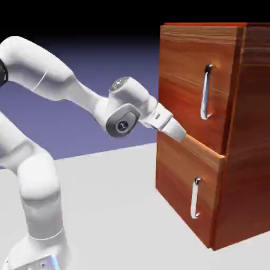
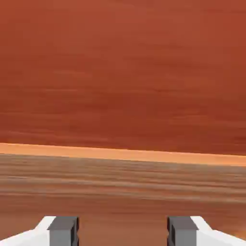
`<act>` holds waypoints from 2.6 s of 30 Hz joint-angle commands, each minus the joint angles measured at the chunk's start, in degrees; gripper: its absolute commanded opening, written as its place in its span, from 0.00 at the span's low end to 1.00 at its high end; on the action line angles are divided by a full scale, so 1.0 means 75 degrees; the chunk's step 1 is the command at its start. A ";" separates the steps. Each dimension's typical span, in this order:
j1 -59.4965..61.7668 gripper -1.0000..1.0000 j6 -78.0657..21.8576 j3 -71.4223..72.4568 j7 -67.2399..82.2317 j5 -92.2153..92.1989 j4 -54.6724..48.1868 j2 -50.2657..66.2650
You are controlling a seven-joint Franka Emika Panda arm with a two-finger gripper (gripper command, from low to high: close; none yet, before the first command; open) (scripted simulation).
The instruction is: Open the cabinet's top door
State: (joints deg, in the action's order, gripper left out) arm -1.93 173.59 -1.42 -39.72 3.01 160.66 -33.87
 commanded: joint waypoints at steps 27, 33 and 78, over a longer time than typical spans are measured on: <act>-0.3700 0.50 -0.1234 -0.4239 0.8166 0.8971 -0.1019 -0.3605; -0.4522 0.50 -0.1509 -0.5181 0.9981 1.0964 -0.1246 -0.4406; -0.4821 0.00 -0.7149 -0.2979 1.2618 1.4139 0.1176 -0.7345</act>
State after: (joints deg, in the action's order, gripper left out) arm -38.08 119.92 -23.77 54.90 109.08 169.48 -88.95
